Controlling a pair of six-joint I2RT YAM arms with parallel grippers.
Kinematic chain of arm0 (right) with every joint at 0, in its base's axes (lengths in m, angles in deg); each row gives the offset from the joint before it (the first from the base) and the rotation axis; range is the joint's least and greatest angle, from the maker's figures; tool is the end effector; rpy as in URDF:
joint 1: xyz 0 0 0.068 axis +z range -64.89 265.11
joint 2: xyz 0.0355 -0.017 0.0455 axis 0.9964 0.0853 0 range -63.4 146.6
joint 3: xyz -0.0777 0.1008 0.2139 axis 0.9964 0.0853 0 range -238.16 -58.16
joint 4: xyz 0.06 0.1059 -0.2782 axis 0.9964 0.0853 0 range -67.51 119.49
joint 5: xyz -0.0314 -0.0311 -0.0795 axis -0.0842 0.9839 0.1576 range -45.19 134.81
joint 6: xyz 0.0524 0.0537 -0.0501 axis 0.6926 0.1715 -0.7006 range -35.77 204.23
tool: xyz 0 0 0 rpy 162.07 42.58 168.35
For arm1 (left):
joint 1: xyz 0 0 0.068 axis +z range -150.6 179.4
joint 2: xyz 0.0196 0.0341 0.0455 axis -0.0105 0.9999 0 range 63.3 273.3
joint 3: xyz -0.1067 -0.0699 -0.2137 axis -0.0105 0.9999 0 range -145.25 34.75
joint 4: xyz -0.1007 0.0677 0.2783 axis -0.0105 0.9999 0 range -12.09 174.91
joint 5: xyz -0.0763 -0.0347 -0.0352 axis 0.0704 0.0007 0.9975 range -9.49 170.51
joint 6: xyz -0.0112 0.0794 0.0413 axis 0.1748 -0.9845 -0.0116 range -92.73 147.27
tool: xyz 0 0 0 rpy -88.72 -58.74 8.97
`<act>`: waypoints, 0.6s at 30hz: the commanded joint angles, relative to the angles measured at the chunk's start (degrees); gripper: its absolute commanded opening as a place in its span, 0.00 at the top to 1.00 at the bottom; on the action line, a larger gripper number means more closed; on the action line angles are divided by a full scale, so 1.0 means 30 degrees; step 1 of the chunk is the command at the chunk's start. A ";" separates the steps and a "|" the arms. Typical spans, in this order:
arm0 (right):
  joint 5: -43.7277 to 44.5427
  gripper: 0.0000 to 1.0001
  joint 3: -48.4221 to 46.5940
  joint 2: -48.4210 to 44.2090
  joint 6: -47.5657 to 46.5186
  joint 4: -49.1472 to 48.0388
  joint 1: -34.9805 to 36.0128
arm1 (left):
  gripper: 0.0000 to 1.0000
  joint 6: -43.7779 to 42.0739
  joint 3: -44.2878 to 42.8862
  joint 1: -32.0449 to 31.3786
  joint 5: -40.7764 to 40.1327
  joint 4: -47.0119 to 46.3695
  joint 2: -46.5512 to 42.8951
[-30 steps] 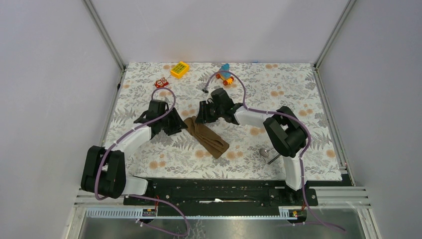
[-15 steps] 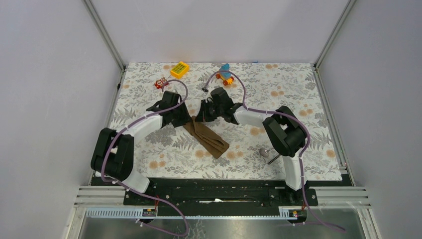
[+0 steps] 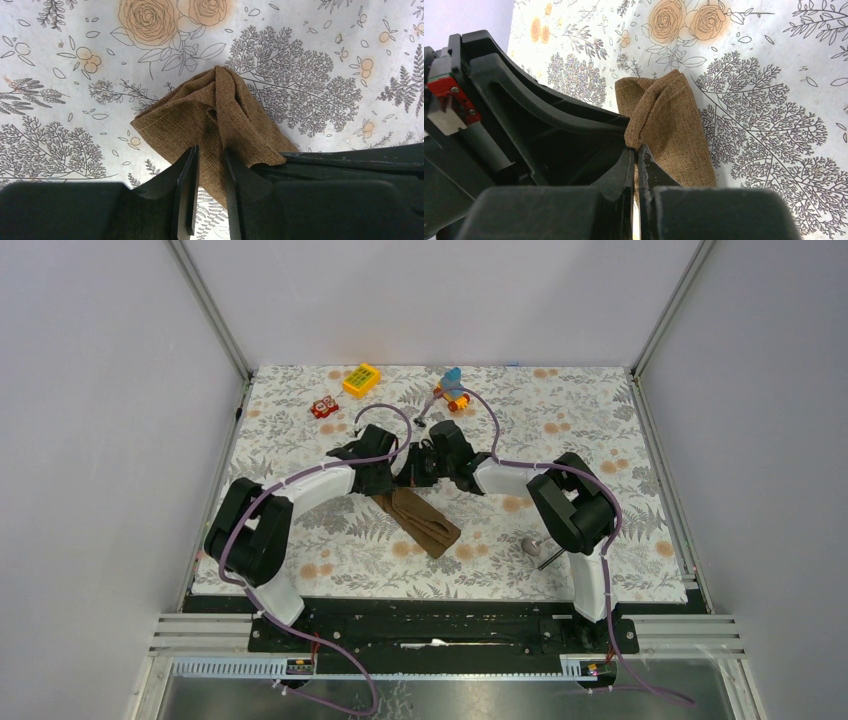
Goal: Fold the napkin into a case and place the utensils inside
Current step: Pick up the top corner of the smaller rectangle folded napkin from the center of the board.
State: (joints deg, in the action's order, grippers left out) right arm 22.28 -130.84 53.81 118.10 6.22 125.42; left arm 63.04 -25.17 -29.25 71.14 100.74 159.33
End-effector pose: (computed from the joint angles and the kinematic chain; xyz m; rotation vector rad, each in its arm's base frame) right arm 0.3680 0.3527 0.0956 -0.3912 2.2156 1.1604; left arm 0.3517 -0.1772 0.0977 -0.2198 2.5821 -0.2041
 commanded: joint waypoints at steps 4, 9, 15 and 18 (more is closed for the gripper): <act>-0.0667 1.00 0.0328 -0.0808 0.0543 -0.1456 -0.0280 | 0.72 -0.0255 -0.0192 -0.0130 -0.1576 -0.0380 0.0296; -0.0750 1.00 0.0324 -0.0804 0.0634 -0.1523 -0.0280 | 0.72 -0.0424 -0.0451 -0.0142 -0.1770 -0.0375 0.0817; -0.0888 1.00 0.0264 -0.0698 0.0732 -0.1589 -0.0284 | 0.76 -0.0424 -0.0566 -0.0204 -0.1969 -0.0403 0.0978; -0.0960 1.00 0.0371 -0.0582 0.1015 -0.1841 -0.0284 | 0.85 -0.0442 -0.0703 -0.0204 -0.2032 -0.0377 0.0992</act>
State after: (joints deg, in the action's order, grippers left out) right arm 21.08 -129.88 53.81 120.22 3.75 124.96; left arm 62.47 -25.17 -29.64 66.95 100.65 162.37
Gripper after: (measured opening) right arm 0.022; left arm 0.203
